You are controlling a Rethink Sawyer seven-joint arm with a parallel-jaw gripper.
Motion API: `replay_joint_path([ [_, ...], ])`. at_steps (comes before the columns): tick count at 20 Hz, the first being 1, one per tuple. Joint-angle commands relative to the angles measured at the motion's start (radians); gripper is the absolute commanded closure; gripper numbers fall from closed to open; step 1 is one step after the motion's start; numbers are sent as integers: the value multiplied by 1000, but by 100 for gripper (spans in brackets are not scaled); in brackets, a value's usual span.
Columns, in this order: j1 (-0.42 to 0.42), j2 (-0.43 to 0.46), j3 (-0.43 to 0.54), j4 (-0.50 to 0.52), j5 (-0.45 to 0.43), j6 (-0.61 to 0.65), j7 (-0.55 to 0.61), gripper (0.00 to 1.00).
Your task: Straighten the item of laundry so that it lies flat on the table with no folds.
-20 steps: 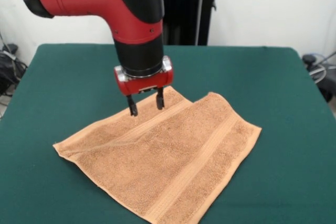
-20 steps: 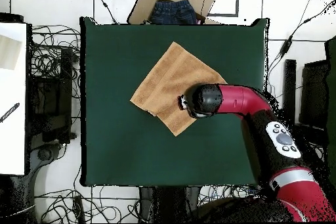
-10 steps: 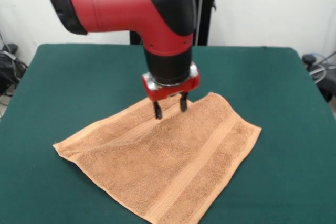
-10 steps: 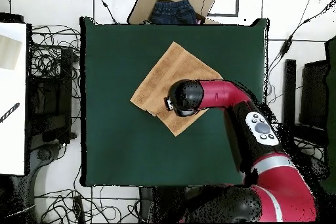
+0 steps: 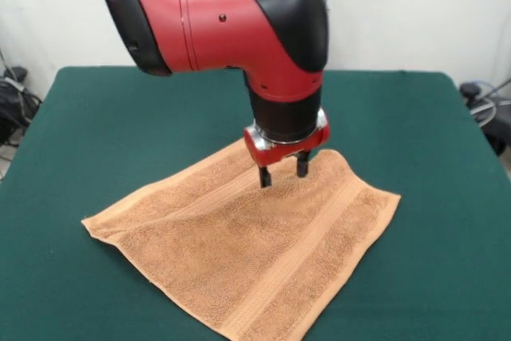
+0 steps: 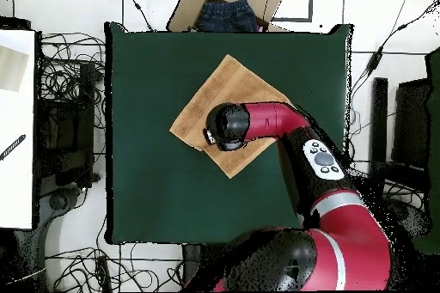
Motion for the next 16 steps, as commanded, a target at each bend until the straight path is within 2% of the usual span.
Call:
replay_joint_path([
  [1,24,61,-18,-28,-72,-34,-13,0],
  [4,29,58,-24,-30,-72,-33,-3,0],
  [6,43,4,-23,-15,-55,-4,12,0],
  [9,42,-122,2,15,19,91,29,0],
  [11,45,-176,6,21,56,133,52,0],
  [16,42,-195,18,0,118,163,84,0],
])
